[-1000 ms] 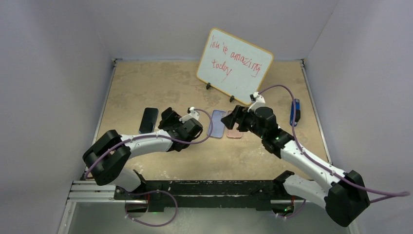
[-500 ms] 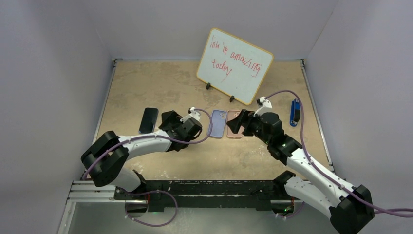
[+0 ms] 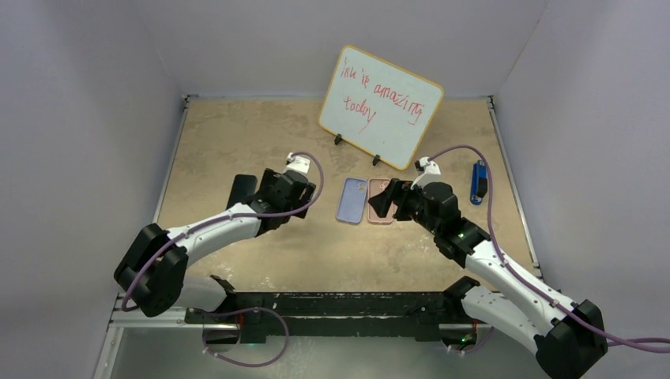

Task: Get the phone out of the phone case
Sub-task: Place the phone at the center of the board, then adjust the phone at the center of the board.

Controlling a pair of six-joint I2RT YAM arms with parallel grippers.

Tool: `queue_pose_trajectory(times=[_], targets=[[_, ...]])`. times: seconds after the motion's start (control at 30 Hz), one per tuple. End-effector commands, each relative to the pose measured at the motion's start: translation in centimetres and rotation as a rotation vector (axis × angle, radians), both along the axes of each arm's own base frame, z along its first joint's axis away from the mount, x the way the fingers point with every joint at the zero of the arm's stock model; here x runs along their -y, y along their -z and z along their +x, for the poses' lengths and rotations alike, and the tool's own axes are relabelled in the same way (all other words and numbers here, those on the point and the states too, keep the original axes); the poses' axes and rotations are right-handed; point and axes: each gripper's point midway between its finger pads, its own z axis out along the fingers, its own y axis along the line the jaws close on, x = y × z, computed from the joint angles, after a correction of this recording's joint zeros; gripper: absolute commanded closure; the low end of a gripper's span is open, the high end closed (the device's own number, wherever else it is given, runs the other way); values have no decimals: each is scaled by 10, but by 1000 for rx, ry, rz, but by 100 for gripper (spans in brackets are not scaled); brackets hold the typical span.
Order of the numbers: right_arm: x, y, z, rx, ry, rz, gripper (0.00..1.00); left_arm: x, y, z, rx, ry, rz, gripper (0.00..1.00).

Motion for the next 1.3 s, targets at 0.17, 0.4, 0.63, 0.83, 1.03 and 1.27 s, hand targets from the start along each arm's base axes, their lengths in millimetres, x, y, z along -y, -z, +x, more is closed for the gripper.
queue_pose_trajectory(times=[0.17,0.4,0.63,0.83,1.03,1.27], targets=[[2,5,1,38,-19,-39,12,84,-8,6,-49,145,-583,11],[-8,-5,6,120,-83,-35,1,88,23,5,-118,95,-608,13],[-25,3,9,93,-146,-39,1,54,52,10,-147,-22,-547,13],[-35,9,14,94,-150,-108,1,30,55,15,-134,-83,-488,13],[-55,19,19,84,-140,-227,1,15,51,19,-110,-117,-461,13],[-80,25,43,67,-141,-298,1,14,46,29,-81,-126,-507,13]])
